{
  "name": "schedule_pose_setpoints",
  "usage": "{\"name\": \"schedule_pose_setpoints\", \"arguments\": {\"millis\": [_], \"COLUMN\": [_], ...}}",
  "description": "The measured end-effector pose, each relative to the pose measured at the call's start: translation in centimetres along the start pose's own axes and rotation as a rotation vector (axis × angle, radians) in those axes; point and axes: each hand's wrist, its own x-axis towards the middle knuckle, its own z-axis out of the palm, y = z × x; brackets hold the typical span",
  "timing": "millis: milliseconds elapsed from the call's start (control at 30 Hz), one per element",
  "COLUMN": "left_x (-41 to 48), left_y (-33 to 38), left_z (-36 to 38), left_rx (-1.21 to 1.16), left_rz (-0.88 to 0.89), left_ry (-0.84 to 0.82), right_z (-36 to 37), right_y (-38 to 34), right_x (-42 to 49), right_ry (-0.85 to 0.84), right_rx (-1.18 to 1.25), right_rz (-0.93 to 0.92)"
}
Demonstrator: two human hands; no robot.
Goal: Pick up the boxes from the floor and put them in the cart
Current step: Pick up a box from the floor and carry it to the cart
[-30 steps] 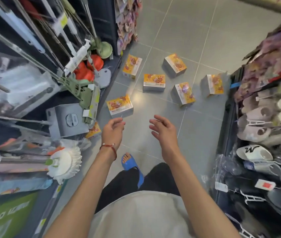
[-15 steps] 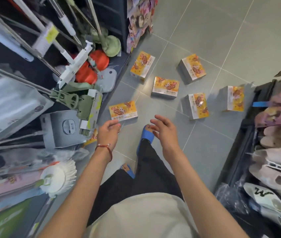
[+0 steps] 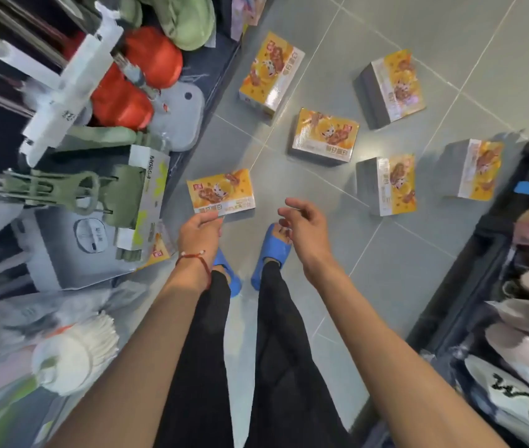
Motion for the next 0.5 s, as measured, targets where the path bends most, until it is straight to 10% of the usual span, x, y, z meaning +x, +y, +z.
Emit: {"name": "schedule_pose_setpoints", "arguments": {"millis": [500], "left_x": [28.5], "left_y": [-11.6], "left_z": [3.9], "left_rx": [0.262], "left_rz": [-0.064], "left_ry": [0.077], "right_z": [9.9], "right_y": [14.9], "right_x": [23.9], "right_ry": [-0.042], "right_rx": [-0.245], "right_rz": [0.032]}}
